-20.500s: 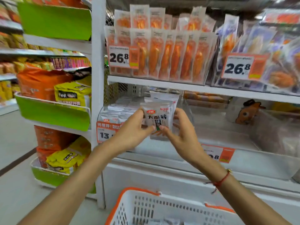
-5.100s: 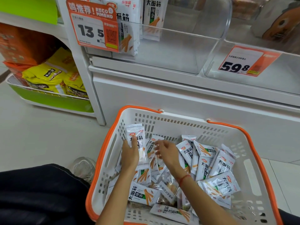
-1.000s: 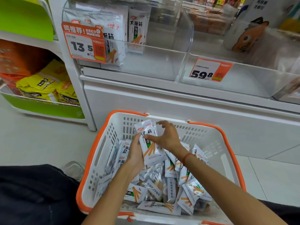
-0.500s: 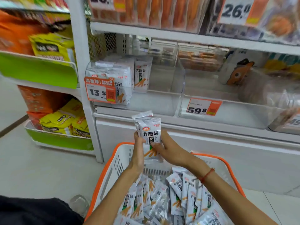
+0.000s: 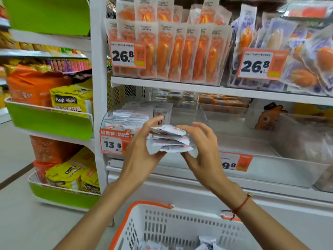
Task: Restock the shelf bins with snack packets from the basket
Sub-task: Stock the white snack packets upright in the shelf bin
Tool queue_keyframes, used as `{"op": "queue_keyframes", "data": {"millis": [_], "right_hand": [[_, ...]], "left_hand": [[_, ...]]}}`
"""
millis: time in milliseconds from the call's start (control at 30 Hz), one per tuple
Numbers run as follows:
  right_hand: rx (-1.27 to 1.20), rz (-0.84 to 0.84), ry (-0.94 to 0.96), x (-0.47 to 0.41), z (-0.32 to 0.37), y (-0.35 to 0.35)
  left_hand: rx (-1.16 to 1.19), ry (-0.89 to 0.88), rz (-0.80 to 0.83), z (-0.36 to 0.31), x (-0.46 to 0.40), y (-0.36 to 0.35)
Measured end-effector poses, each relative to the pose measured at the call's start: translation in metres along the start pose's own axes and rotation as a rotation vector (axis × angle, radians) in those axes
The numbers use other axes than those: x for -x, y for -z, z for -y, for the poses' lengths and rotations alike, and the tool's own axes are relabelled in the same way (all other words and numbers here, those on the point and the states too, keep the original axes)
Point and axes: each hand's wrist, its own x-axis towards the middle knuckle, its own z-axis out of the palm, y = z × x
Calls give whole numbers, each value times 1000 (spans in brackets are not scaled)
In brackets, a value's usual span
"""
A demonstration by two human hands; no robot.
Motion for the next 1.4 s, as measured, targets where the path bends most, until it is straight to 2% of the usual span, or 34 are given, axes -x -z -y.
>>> {"op": "queue_keyframes", "data": {"millis": [133, 267, 433, 533, 633, 733, 867, 933, 1033, 1100, 1200, 1300, 1400], "right_hand": [[20, -3, 9, -29, -11, -13], [35, 124, -142, -54, -36, -35], [-102, 413, -481, -84, -73, -64], [-148, 548, -671, -102, -93, -81], [-199, 647, -774, -117, -105, -96], [-182, 741, -821, -125, -112, -113], [-120, 779, -895, -130, -119, -134], [-71, 827, -902, -132, -118, -137], [52, 935, -864, -135, -119, -141], [108, 942, -830, -134, -121, -145], [122, 919, -815, -133, -123, -154], [-74, 865, -922, -126, -129, -163], [-207, 910, -979, -124, -129, -158]], "left_hand": [[-296, -68, -135, 2, -29, 0], [-602, -93, -126, 21, -62, -12], [-993, 8, 262, 44, -114, -28], [-1120, 66, 414, 57, -136, -35], [-1202, 115, 519, 63, -153, -38], [-1196, 148, 563, 64, -165, -35], [-1120, 7, 601, 70, -177, -27], [-1093, -50, 752, 75, -185, -29], [-1064, -93, 1124, 82, -194, -39], [-1182, -97, 1255, 84, -194, -48], [-1384, -152, 1281, 93, -189, -61], [-1533, -201, 1340, 101, -189, -65], [-1592, -289, 1385, 100, -186, -66]]}}
